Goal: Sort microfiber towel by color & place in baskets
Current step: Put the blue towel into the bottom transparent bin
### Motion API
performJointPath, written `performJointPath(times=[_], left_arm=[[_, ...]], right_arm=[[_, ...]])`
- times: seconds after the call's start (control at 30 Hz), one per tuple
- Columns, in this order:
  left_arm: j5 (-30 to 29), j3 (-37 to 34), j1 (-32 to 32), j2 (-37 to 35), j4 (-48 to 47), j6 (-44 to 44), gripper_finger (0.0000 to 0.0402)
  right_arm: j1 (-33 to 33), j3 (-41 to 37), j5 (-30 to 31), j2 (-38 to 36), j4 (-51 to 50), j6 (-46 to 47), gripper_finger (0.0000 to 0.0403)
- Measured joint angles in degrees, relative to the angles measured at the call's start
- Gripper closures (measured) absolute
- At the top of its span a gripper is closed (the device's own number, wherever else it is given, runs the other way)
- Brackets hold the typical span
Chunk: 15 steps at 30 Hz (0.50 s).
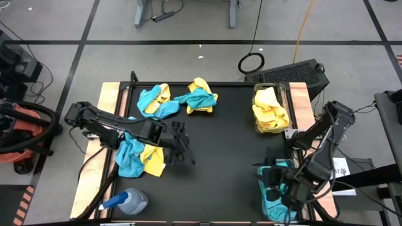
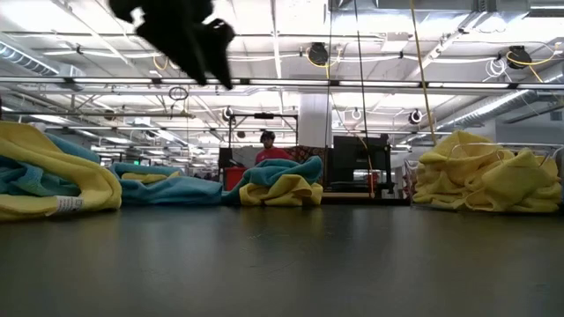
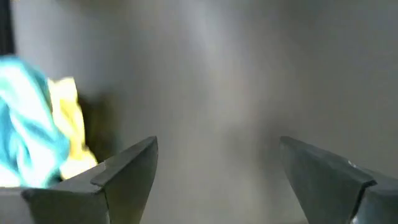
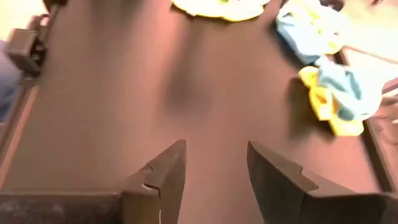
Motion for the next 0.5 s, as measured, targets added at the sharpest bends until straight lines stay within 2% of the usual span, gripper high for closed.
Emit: performJointPath(times=[0.17,0.33,0.5], left_arm=[[-0.1,0.0,0.0,-1.0,-9.9,-5.8,0.0064],[2.7,-1.9,0.0,-1.2,-17.7,-10.6,0.0064],[5.7,-7.7,-0.1,-1.1,-19.8,-13.2,0.0064]], right_arm=[[-3.9,0.0,0.9,2.1,4.7,-9.0,0.0241],[-6.6,-1.7,0.3,4.0,15.3,-19.6,0.0241],[-8.7,-6.4,-1.1,4.7,22.4,-22.2,0.0241]])
